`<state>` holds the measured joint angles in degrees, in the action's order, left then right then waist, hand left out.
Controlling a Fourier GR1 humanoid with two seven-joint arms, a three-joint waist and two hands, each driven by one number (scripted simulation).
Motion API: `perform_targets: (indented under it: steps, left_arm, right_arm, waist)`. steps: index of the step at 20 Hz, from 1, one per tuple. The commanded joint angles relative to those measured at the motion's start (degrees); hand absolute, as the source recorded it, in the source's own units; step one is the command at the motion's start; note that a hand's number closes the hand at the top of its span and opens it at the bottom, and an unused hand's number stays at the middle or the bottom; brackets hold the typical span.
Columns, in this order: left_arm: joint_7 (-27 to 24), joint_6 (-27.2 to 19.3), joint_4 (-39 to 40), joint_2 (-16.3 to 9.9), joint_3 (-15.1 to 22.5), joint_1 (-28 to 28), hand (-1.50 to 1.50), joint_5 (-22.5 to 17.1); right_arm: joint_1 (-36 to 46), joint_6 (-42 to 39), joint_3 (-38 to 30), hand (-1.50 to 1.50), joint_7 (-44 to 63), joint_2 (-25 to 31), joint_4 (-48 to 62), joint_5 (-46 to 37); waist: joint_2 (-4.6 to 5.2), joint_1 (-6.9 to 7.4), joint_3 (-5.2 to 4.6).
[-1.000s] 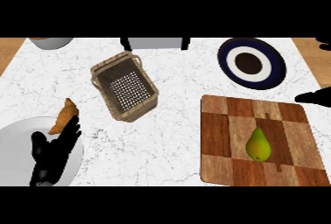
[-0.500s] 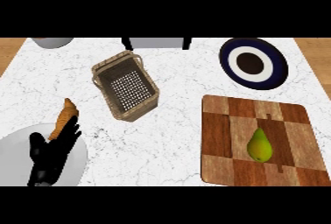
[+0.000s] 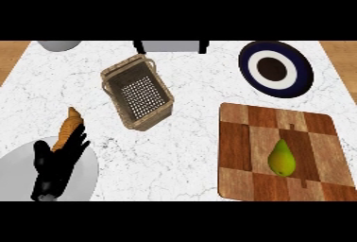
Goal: Pick the pear from the cutting board and place it in the basket
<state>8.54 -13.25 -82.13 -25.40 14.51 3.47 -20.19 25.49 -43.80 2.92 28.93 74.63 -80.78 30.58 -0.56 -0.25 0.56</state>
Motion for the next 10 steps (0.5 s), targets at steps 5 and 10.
perform_targets:
  steps: [5,10]
  left_arm:
    - [0.2,2.8,5.0,0.5,0.1,4.0,0.0,0.1]
    - [4.6,0.6,0.2,1.4,0.8,3.6,0.0,1.2]
  right_arm:
    - [-5.3,4.5,-0.9,-1.5,-1.1,-6.9,-4.2,-4.4]
    - [-7.4,9.2,-0.6,-1.5,-0.4,-12.4,-7.3,-7.1]
  waist:
    - [0.48,-0.38,-0.57]
    - [0.47,-0.01,-0.53]
